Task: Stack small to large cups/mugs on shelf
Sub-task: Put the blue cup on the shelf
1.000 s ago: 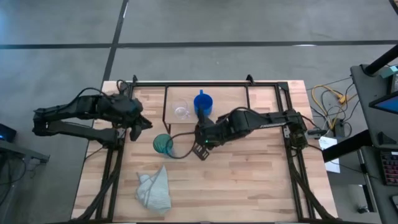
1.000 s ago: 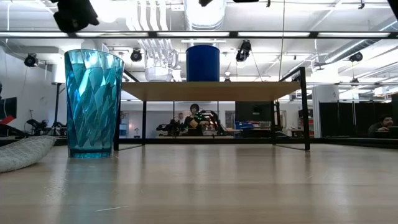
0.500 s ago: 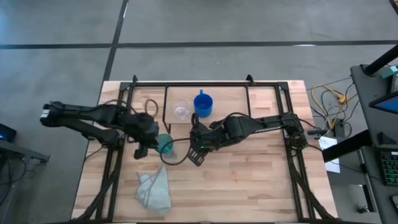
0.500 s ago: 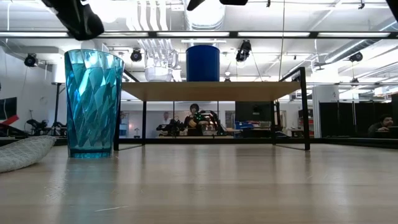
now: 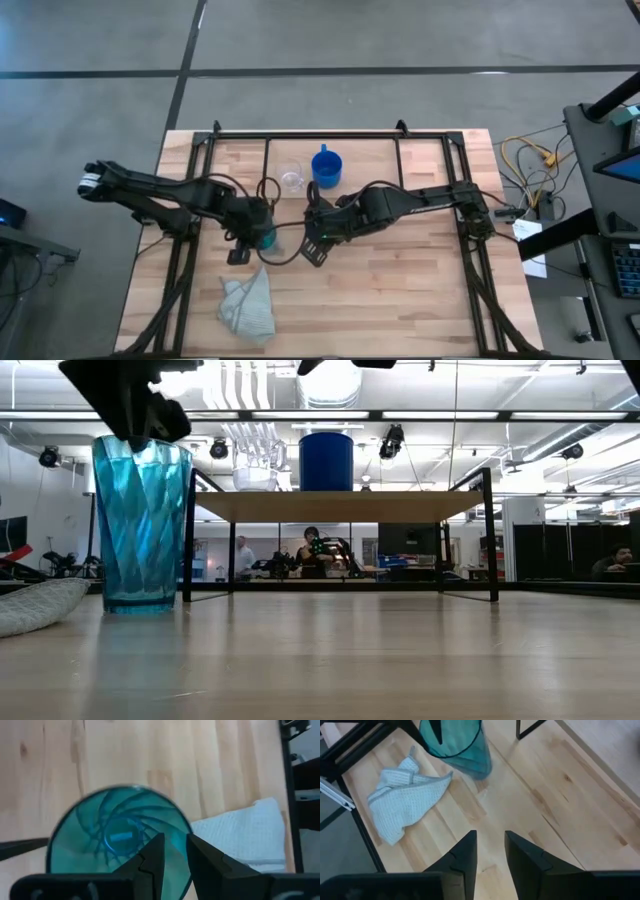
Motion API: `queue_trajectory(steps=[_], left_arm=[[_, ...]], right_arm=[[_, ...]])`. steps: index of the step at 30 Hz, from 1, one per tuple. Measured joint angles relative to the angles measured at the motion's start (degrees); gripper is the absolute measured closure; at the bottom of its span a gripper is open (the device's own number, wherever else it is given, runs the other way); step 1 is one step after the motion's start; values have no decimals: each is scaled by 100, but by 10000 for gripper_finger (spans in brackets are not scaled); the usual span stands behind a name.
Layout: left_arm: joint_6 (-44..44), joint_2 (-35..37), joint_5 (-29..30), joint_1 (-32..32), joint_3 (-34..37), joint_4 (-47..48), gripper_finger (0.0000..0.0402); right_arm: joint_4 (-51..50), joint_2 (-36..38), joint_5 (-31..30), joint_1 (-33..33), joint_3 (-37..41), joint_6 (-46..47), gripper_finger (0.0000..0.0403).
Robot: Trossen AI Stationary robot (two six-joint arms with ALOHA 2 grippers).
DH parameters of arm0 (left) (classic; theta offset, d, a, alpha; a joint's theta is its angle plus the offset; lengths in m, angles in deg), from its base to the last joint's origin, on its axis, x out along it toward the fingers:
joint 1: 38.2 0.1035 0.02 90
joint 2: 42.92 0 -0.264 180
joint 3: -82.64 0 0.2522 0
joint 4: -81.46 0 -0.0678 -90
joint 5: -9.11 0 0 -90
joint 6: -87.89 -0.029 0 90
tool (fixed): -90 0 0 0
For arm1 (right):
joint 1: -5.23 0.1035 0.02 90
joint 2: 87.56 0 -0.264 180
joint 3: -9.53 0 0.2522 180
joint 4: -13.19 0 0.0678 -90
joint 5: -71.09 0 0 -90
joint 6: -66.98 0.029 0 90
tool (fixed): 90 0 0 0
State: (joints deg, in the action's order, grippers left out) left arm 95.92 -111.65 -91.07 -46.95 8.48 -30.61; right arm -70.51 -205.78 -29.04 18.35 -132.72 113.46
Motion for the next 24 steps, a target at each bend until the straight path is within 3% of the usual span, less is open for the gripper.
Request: queue_trajectory(steps=[15, 24], left_arm=[[357, 315, -25, -87, -218, -13, 336], [380, 53, -28, -326, -187, 37, 336]], right_arm=[[-4, 0, -2, -1, 0, -68, 312], [-4, 0, -4, -1, 0, -68, 314]])
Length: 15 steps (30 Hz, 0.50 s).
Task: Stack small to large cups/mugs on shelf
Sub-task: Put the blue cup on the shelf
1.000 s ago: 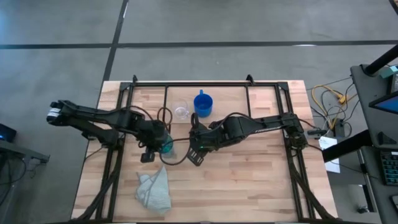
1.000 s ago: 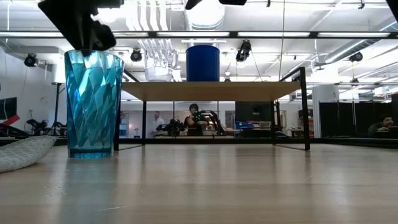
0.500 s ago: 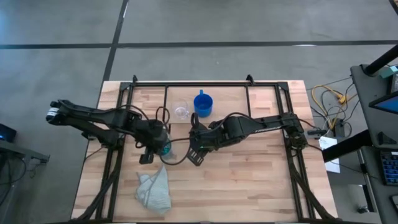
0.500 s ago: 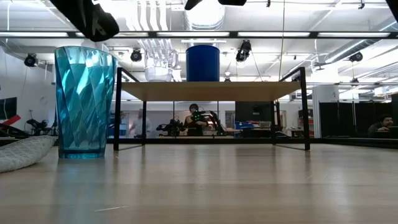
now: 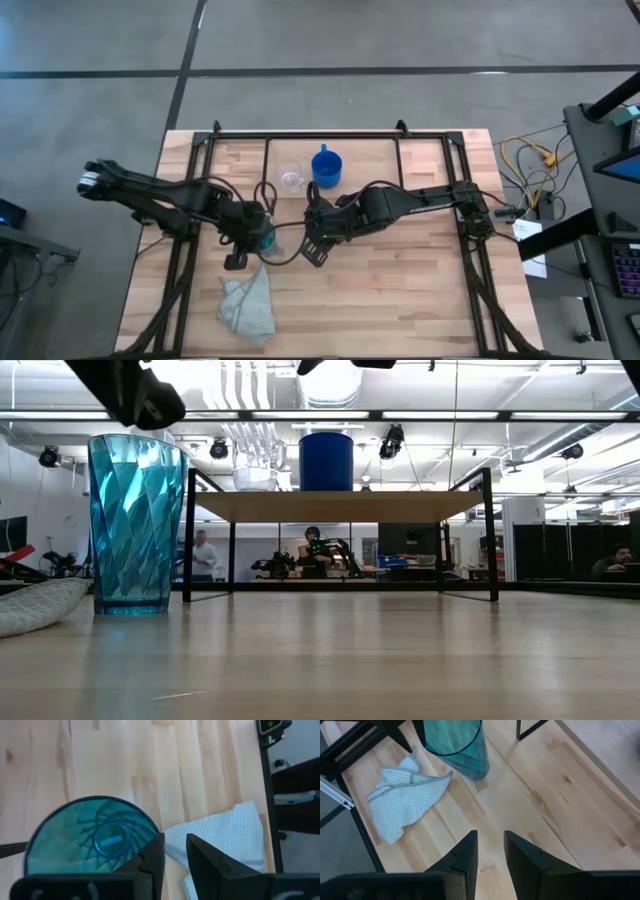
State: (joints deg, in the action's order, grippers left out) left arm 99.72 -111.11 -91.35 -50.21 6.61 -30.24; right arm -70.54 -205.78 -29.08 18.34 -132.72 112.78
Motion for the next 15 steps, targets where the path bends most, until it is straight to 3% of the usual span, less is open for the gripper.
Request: queue_trajectory(steps=[10, 15], left_arm=[[-9, -378, 358, -9, 31, -5, 340], [122, -505, 531, -7, 31, -19, 384]], right_arm=[[2, 0, 0, 0, 0, 20, 316], [2, 0, 0, 0, 0, 20, 319]])
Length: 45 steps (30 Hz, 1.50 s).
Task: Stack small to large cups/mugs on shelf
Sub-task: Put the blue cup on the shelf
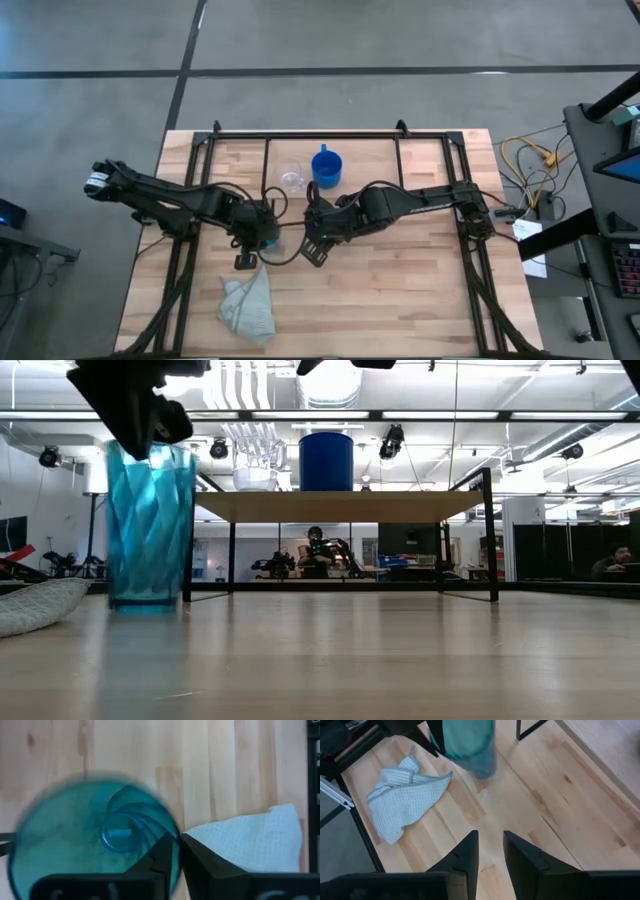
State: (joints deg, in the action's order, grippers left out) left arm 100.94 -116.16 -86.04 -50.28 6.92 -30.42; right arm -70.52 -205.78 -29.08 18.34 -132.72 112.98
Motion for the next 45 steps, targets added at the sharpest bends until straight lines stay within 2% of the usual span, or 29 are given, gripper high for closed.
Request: queue_trajectory(steps=[5, 13, 21, 25, 32, 36, 42, 45], left_arm=[[5, -72, 16, -4, -74, -281, 394], [-89, -280, -281, -11, -493, -1354, 400], [-1282, -993, -357, -81, -835, -1372, 400], [-1598, -1478, -785, -80, -1076, -1399, 400], [-1958, -1859, -907, -94, -1566, -1487, 400], [-1999, -1865, -872, -68, -1657, -1873, 400], [-1949, -1922, -728, -66, -1657, -2149, 400], [-1938, -1973, -347, -68, -1580, -2067, 400]], right_arm=[[-42, 2, 0, 4, 0, -210, 320], [-730, 156, 0, 65, 2, -676, 328], [-817, 309, 14, 320, -72, -2259, 321], [-817, 313, 72, 345, -118, -2668, 320], [-1065, 310, 270, 315, -116, -2684, 294], [-1989, 332, 247, 310, -113, -2622, 273], [-1834, 581, 51, 313, -7, -2588, 262], [-2003, 723, -442, 319, -7, -2488, 265]])
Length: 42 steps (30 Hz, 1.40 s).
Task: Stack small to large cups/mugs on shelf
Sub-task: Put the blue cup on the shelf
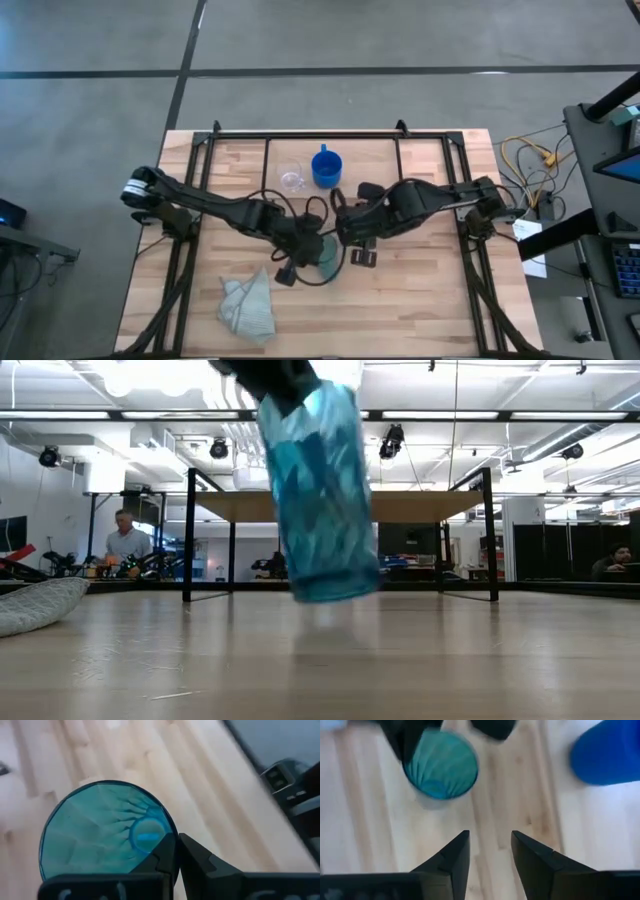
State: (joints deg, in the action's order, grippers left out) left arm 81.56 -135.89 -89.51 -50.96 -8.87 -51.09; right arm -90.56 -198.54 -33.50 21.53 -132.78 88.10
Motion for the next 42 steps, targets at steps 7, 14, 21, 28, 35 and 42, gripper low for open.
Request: queue_trajectory(steps=[7, 14, 21, 28, 35, 42], left_arm=[[444, -287, 100, 0, -18, -199, 400], [959, -391, 109, 7, -32, -453, 399], [1225, -301, 33, 0, -18, -590, 400], [1406, -319, 37, 4, -18, -680, 400], [1508, -321, 35, -2, 21, -1094, 365], [1519, -321, 35, -7, 37, -1127, 331]], right_arm=[[3, 403, -214, -4, 15, 184, 277], [7, 616, -214, -4, 15, 302, 286], [-1, 676, -209, -4, 17, 240, 287], [-3, 667, -198, -2, 20, 180, 280], [-3, 667, -196, 24, 20, 180, 271], [-1, 667, -141, 74, 20, 180, 270]])
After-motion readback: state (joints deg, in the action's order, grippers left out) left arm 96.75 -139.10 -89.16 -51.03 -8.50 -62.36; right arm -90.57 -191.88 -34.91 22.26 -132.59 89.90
